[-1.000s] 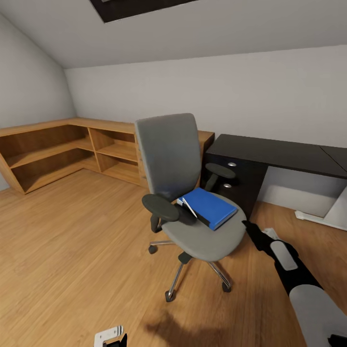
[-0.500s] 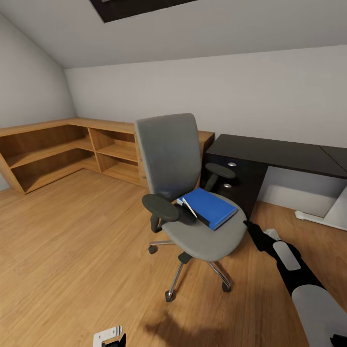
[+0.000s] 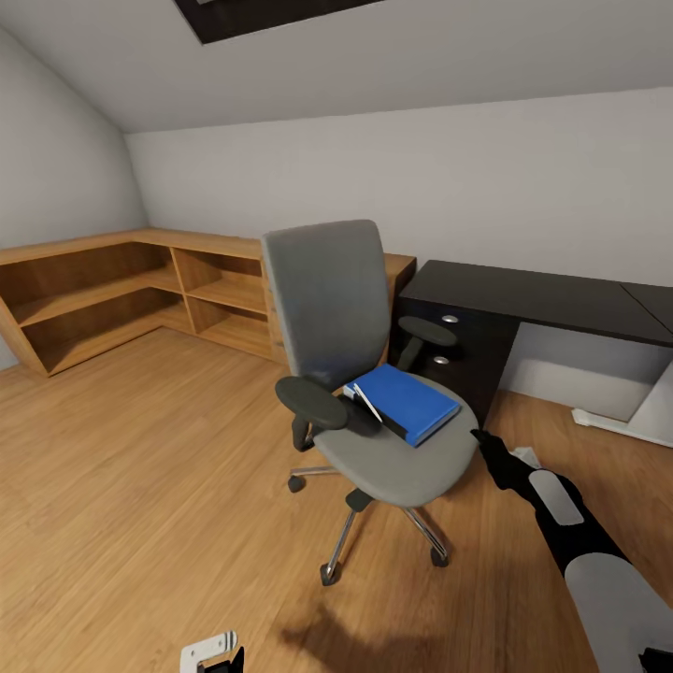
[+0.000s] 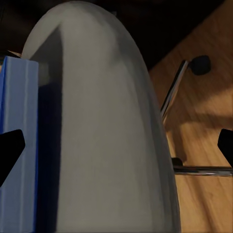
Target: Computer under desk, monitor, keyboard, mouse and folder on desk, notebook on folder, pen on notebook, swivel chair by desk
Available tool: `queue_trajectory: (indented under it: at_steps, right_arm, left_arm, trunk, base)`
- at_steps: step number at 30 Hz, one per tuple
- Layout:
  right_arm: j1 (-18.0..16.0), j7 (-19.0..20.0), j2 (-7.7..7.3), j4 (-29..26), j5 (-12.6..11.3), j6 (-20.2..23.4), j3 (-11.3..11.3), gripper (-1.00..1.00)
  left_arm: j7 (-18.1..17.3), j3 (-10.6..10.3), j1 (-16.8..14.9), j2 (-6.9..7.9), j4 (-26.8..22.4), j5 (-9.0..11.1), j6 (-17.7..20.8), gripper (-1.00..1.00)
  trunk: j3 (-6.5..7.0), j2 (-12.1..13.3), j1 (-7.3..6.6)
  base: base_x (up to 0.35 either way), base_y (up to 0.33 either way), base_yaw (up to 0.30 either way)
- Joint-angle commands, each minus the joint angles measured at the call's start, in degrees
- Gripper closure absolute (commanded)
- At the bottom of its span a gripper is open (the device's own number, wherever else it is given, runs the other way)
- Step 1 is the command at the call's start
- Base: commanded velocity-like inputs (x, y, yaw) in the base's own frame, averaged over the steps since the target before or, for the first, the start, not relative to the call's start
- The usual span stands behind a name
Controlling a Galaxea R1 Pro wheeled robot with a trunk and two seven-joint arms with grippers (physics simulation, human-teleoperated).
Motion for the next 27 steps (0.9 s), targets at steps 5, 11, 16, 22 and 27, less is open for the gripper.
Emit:
queue_trajectory:
  at_steps: [5,11,16,22,27]
  right_arm:
    - [-0.02,-0.49,0.01,-0.11,-1.15,0.27,-0.09,-1.0]
    - [-0.02,-0.42,0.21,-0.19,-1.28,0.25,0.07,-1.0]
    - [-0.02,-0.29,0.26,-0.29,-1.29,0.19,0.15,-1.0]
    - [-0.02,-0.29,0.21,-0.26,-1.19,0.09,0.1,-1.0]
    - [-0.02,-0.32,0.2,-0.18,-1.23,0.1,0.1,-1.0]
  left_arm:
    - [0.16,0.07,0.01,-0.03,-0.24,0.68,0.33,-1.0]
    - [0.22,0.05,0.01,-0.1,-0.4,0.72,0.41,-1.0]
    - [0.29,0.05,0.01,-0.12,-0.34,0.73,0.42,-1.0]
    - [0.31,0.04,0.01,-0.12,-0.33,0.73,0.42,-1.0]
    - [0.31,0.04,0.01,-0.12,-0.33,0.73,0.42,-1.0]
  trunk:
    - [-0.05,-0.02,-0.01]
    - [-0.05,-0.02,-0.01]
    - [-0.05,-0.02,-0.01]
    - [-0.59,-1.23,0.65]
    - [-1.49,-3.23,1.75]
  base:
    - [0.0,0.0,0.0]
    - [0.0,0.0,0.0]
    - [0.0,0.0,0.0]
    - [0.0,0.0,0.0]
    - [0.0,0.0,0.0]
